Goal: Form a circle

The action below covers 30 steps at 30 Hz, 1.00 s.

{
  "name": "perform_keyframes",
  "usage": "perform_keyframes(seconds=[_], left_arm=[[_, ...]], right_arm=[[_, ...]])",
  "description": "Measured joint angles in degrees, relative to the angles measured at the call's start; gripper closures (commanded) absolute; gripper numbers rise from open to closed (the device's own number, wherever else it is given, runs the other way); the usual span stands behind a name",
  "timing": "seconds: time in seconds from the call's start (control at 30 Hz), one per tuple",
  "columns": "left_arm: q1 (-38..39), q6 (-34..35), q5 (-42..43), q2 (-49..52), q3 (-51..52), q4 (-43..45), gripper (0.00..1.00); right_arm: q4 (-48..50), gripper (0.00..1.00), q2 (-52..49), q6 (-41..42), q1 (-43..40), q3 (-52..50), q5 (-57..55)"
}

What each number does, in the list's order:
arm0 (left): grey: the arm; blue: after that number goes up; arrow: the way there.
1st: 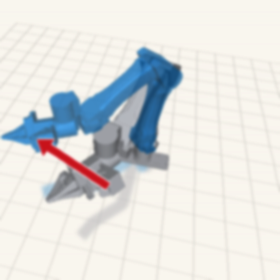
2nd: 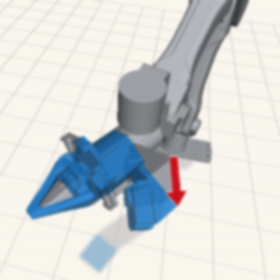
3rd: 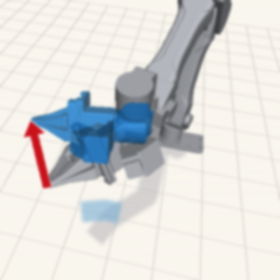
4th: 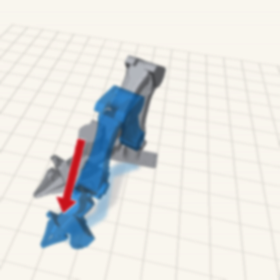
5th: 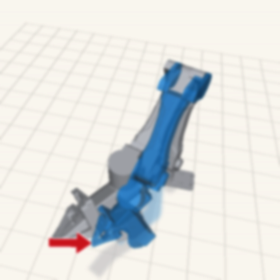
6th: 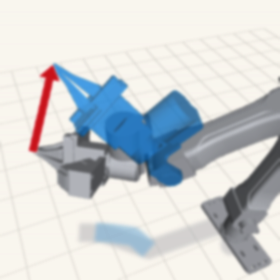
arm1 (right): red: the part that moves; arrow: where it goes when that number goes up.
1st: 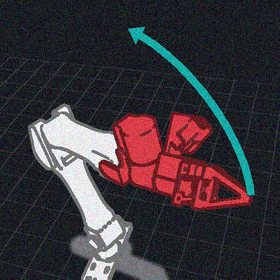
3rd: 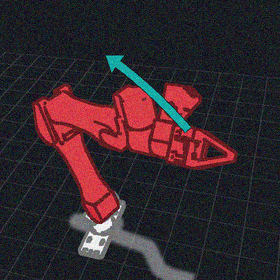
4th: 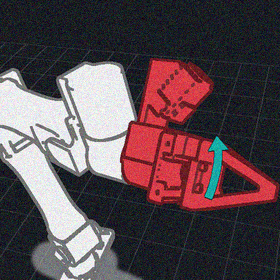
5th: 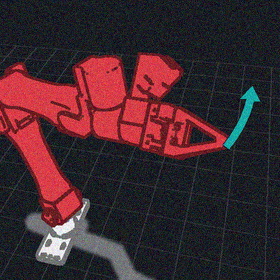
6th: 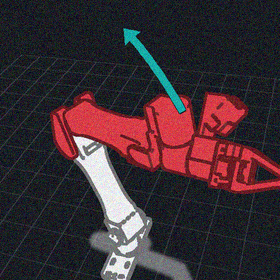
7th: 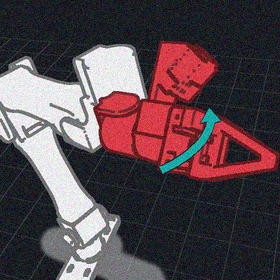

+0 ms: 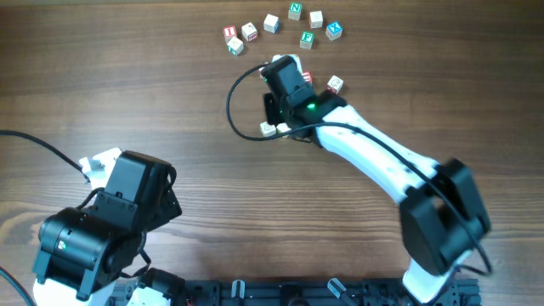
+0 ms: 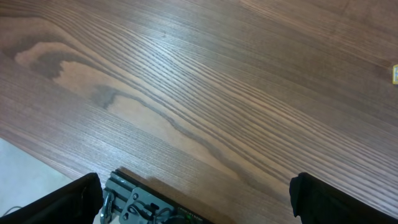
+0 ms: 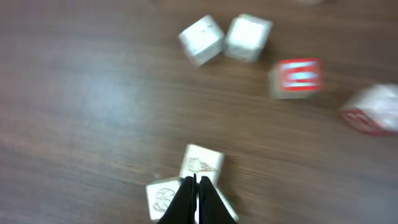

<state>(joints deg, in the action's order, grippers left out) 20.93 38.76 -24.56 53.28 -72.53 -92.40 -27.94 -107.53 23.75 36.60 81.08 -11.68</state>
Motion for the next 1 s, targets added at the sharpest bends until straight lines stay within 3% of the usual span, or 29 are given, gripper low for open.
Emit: perform_keyframes(seconds=[0.13,0.27,0.43,1.0], left_arm=[[0.0,0.0,0.0,0.0,0.0,0.0,0.0],[0.0,0.0,0.0,0.0,0.0,0.0,0.0],[0.0,0.0,0.0,0.0,0.0,0.0,0.0],[0.0,0.0,0.0,0.0,0.0,0.0,0.0]], right_arm=[[2.4,0.95,0.8,5.7,-0.7,-2.3,-5.9],[7.0,0.95,-2.8,8.1,-4.2,-6.9,-5.0],[7.5,0.95,-3.4,7.6,-7.6,-7.8,-1.4],[9.1,0.96,-3.4,3.0,-7.3,-8.9,10.8]])
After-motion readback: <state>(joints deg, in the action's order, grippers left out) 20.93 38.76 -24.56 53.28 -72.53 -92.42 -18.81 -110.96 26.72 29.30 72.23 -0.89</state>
